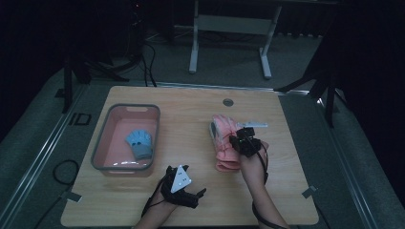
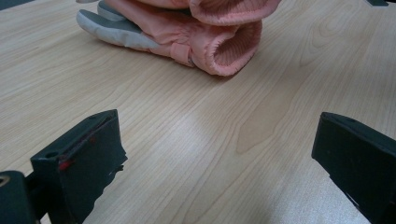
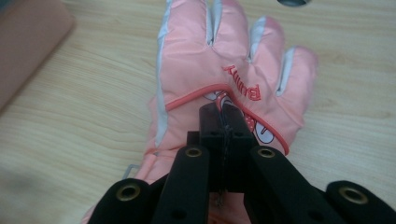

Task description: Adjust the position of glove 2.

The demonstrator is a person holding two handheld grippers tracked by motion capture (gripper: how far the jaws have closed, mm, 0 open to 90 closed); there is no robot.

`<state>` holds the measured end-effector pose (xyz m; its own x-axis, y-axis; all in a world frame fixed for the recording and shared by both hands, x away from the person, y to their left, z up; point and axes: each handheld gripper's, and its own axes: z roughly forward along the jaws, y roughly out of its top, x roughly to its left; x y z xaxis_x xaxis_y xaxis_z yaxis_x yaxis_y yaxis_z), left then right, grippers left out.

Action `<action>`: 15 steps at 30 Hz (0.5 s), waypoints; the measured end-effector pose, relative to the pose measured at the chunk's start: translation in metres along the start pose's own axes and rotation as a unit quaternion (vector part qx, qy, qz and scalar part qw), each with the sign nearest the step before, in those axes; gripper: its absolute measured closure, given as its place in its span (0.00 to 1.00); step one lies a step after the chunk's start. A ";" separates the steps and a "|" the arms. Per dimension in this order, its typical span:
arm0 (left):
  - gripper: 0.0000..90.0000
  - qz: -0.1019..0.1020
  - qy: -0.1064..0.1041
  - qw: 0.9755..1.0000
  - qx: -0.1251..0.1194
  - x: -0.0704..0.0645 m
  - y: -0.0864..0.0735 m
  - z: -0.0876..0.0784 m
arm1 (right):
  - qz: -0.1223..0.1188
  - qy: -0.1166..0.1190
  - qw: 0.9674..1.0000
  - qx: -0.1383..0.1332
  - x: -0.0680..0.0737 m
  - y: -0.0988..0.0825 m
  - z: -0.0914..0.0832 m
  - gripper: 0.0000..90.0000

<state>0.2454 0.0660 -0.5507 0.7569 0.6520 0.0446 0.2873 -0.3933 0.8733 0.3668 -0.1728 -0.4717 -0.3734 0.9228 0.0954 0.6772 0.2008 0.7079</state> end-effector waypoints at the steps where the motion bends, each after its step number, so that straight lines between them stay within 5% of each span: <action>1: 0.02 0.000 0.000 1.000 0.001 0.000 0.000 0.000 | 0.000 0.002 1.000 0.002 0.000 -0.002 0.003 0.99; 11: 0.02 -0.002 0.000 1.000 0.005 0.000 0.000 0.001 | -0.010 0.000 1.000 -0.002 0.003 -0.013 0.015 0.96; 13: 0.02 -0.004 0.003 1.000 0.003 0.001 0.000 0.000 | -0.010 0.011 1.000 -0.009 0.002 -0.012 0.012 0.88; 15: 0.02 -0.010 0.006 1.000 -0.002 0.003 0.000 -0.002 | -0.016 0.021 0.999 -0.018 0.001 -0.010 0.008 0.70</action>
<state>0.2464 0.0686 -0.5494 0.7442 0.6671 0.0330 0.2994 -0.3774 0.8763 0.3648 -0.1710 -0.4847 -0.4211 0.9014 0.1006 0.6416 0.2176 0.7355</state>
